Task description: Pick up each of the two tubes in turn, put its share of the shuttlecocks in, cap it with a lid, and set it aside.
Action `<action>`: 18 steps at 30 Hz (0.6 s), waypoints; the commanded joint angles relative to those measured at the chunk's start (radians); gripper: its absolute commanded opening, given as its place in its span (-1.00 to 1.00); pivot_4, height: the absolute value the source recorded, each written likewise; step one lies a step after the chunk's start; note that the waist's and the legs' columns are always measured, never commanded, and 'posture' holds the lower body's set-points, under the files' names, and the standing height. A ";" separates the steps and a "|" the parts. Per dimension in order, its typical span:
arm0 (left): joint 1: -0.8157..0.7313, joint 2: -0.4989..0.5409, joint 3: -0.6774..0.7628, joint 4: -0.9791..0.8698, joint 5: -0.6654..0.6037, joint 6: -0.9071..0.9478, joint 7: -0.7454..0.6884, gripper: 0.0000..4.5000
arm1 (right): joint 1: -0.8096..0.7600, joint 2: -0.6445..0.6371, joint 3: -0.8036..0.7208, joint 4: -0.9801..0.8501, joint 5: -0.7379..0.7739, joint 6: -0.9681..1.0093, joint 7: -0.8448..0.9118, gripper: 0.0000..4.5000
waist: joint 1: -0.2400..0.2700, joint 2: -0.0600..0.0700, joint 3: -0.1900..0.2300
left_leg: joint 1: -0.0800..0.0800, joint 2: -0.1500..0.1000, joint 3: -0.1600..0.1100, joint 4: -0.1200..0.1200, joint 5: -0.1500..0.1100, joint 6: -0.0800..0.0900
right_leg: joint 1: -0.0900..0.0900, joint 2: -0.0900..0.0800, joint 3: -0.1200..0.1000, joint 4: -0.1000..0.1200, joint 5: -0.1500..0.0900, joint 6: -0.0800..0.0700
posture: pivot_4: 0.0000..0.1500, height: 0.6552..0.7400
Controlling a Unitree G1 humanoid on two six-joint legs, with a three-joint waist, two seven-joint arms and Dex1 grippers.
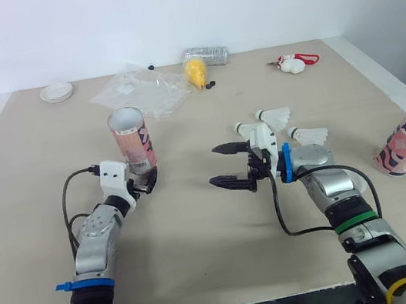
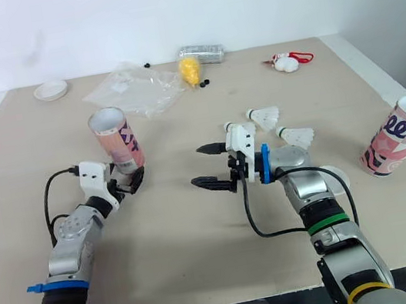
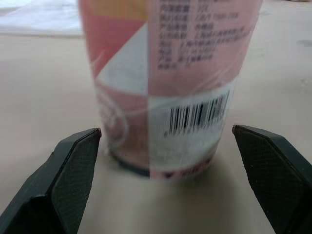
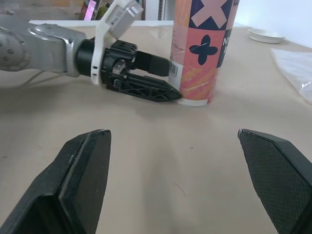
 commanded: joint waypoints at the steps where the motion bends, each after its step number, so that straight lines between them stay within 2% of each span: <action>1: -0.042 0.020 0.003 0.055 0.016 -0.046 -0.021 1.00 | -0.013 -0.006 -0.032 -0.029 0.005 -0.016 -0.010 0.98 | 0.000 0.000 0.000 | 0.000 0.000 0.000 0.000 0.000 0.000 | 0.000 0.000 0.000 0.000 0.000 0.000 | 1.00 1.00; 11: -0.213 0.043 -0.006 0.364 0.056 -0.171 -0.083 1.00 | 0.008 0.011 -0.045 -0.077 0.035 0.054 -0.043 0.98 | 0.000 0.000 0.000 | 0.000 0.000 0.000 0.000 0.001 -0.001 | 0.000 0.000 0.000 0.000 0.000 0.001 | 1.00 1.00; 18: -0.258 0.046 -0.001 0.472 0.063 -0.233 -0.114 1.00 | 0.014 0.015 -0.049 -0.093 0.031 0.066 -0.067 0.98 | 0.000 0.000 0.000 | 0.000 0.000 0.000 0.000 0.001 -0.001 | 0.000 0.000 0.000 0.000 0.000 0.001 | 1.00 1.00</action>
